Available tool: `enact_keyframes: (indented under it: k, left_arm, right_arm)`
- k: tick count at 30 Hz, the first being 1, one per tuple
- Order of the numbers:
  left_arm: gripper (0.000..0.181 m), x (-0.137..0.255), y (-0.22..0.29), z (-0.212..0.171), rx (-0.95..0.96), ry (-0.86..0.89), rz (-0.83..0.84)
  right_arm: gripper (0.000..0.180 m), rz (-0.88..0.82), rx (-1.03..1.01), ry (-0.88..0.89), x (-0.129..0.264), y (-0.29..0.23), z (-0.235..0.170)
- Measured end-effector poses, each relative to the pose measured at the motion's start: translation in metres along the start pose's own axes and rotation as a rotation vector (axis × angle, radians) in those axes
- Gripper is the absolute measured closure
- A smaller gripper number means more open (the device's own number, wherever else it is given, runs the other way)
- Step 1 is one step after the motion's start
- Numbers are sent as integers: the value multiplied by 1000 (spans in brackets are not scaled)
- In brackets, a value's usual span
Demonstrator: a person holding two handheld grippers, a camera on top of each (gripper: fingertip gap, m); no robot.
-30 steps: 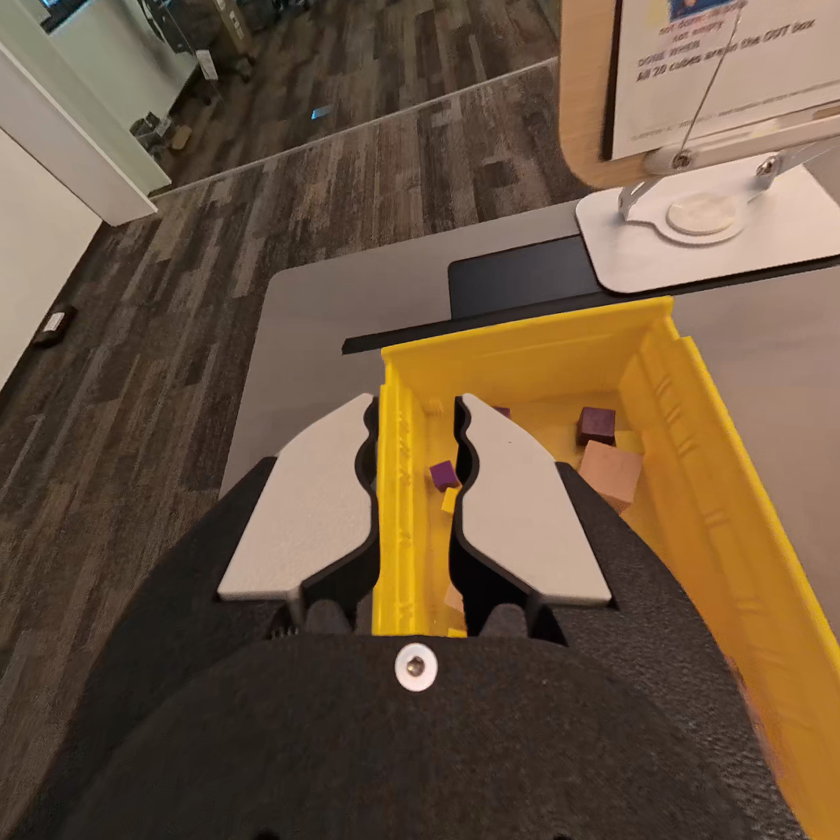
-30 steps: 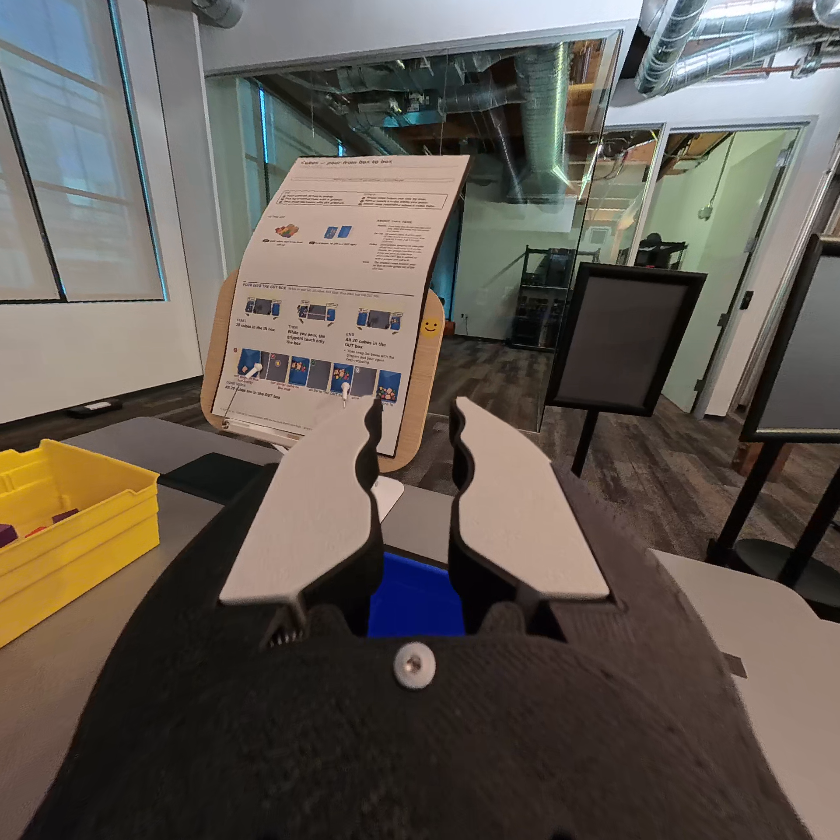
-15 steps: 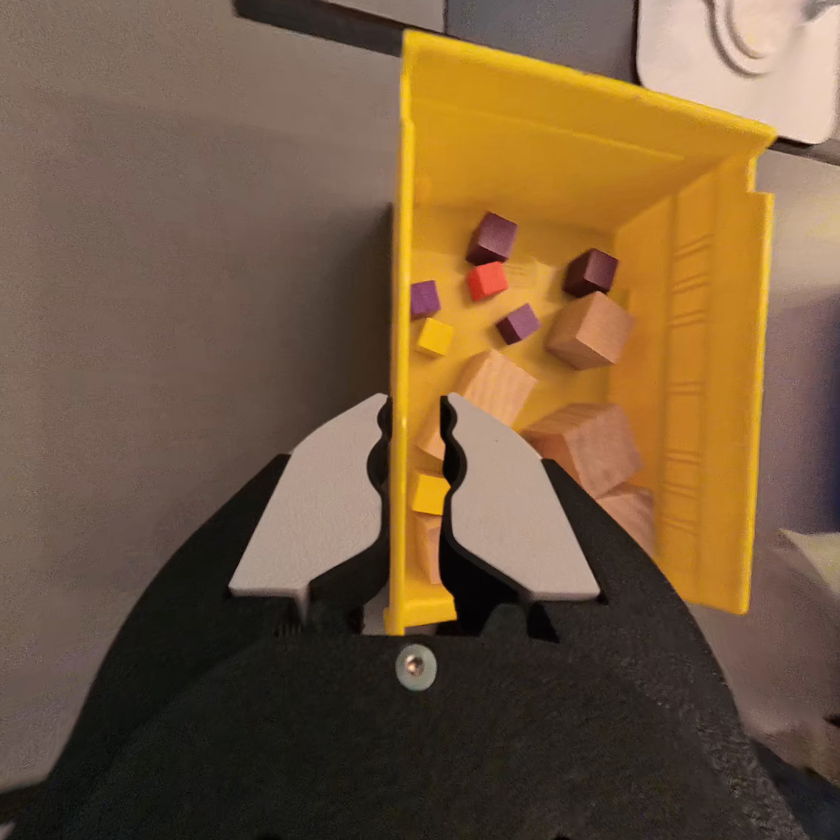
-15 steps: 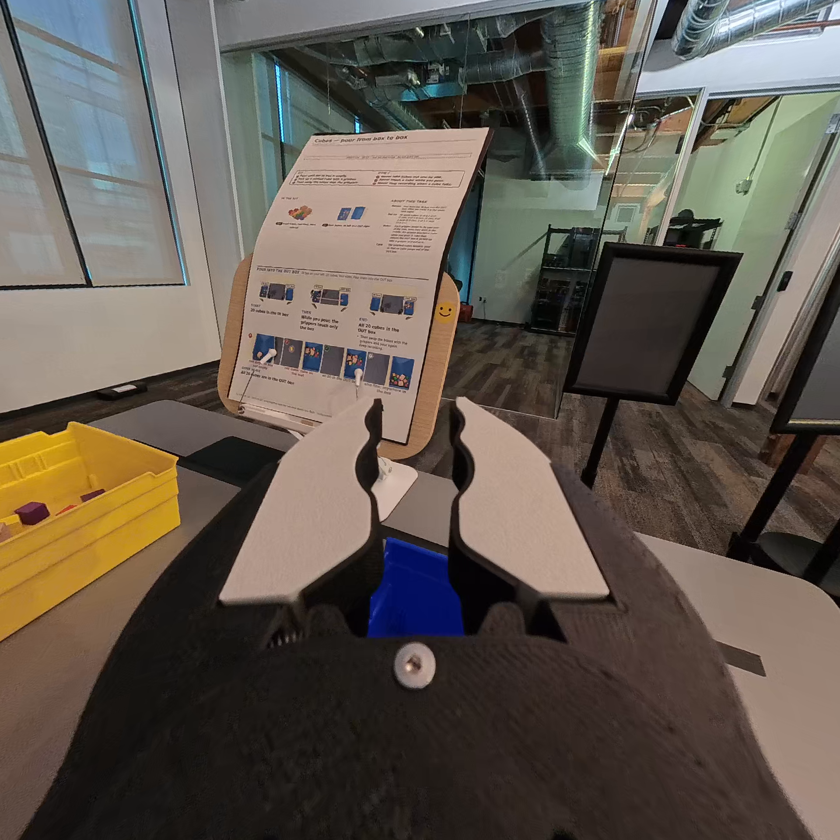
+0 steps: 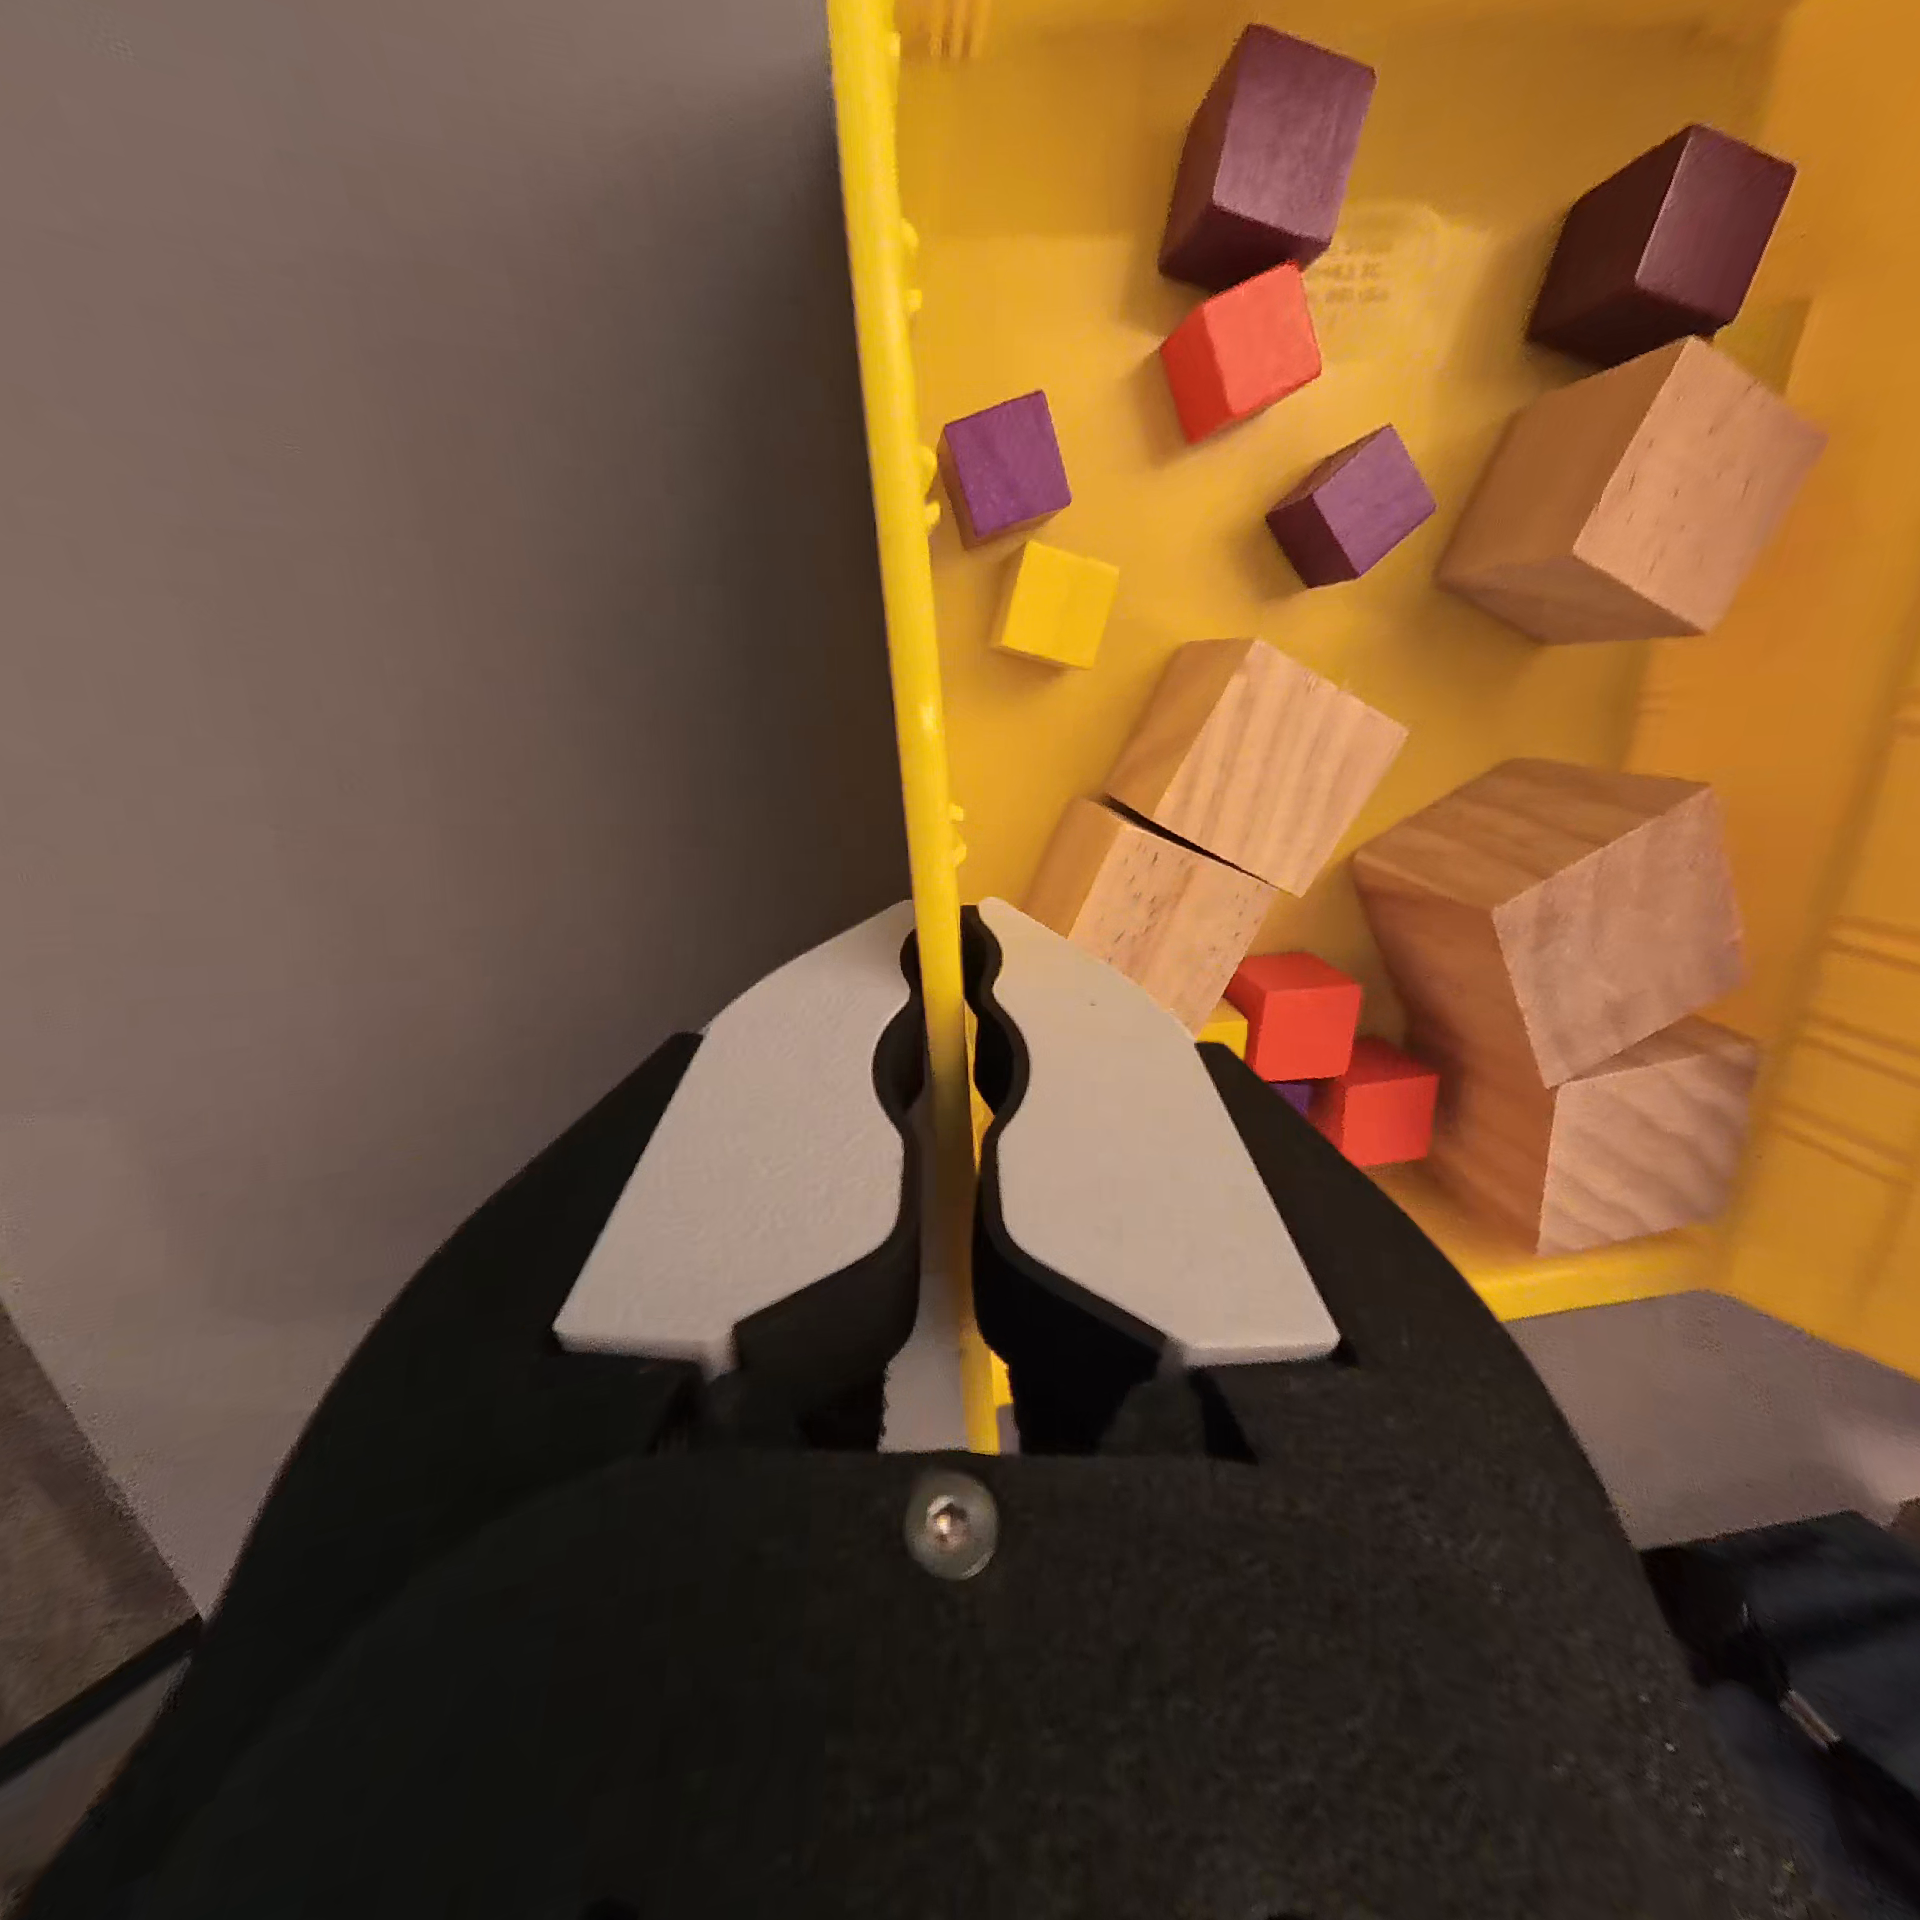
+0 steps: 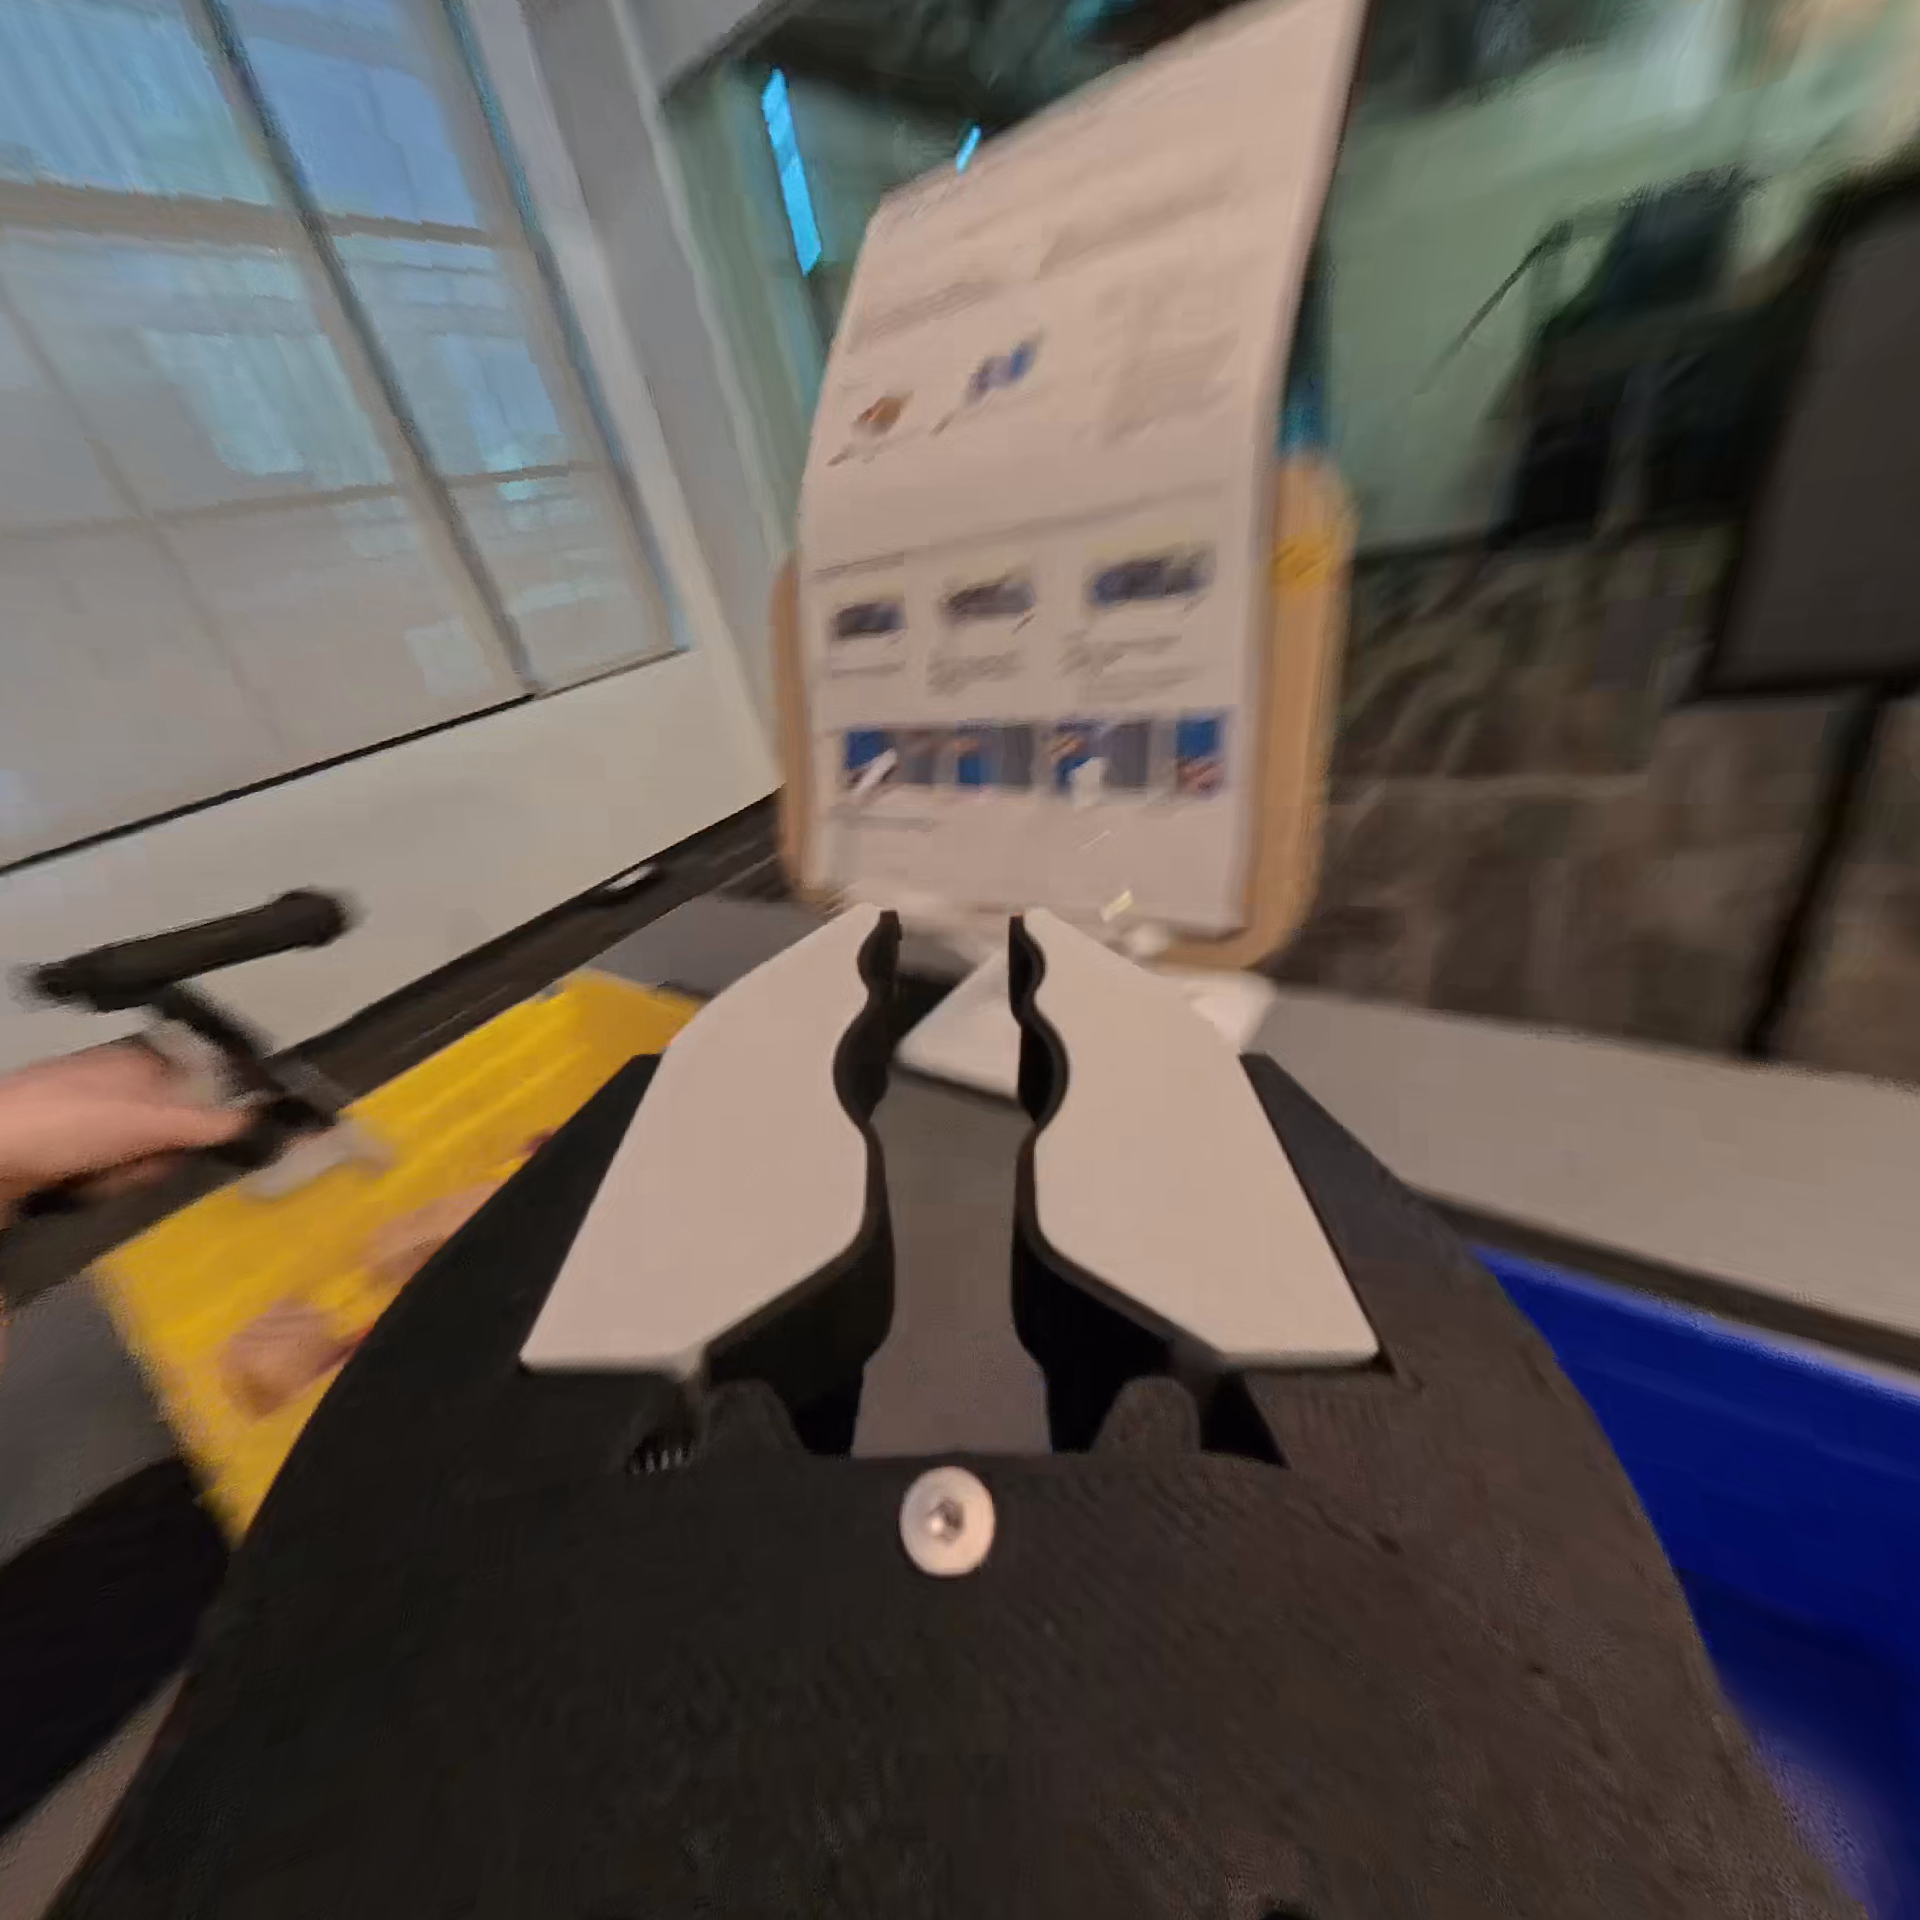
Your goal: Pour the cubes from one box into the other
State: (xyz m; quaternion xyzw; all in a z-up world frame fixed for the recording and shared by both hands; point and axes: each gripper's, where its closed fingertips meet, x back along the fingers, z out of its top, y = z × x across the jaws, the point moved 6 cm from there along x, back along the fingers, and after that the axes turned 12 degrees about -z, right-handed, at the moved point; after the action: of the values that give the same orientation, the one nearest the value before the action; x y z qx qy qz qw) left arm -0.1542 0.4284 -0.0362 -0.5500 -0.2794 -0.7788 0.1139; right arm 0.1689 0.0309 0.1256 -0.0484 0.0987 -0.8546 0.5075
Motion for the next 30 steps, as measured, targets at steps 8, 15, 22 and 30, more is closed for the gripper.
enact_keyframes:
  k: [8, 15, 22, 30]
  left_arm:
    - [176, -32, 81, 15, -169, -74, -52]
    - [177, -49, 128, 14, -251, -99, -49]
    - [176, -58, 152, -2, -287, -188, -5]
    - [170, -65, 172, 5, -318, -192, -105]
  right_arm:
    - [168, 171, 128, -662, -43, -91, -107]
    - [128, 75, -4, -941, -58, -89, -150]
    - [137, -165, 109, -1350, -49, -80, -181]
    - [150, -282, 53, -1466, -44, -69, -194]
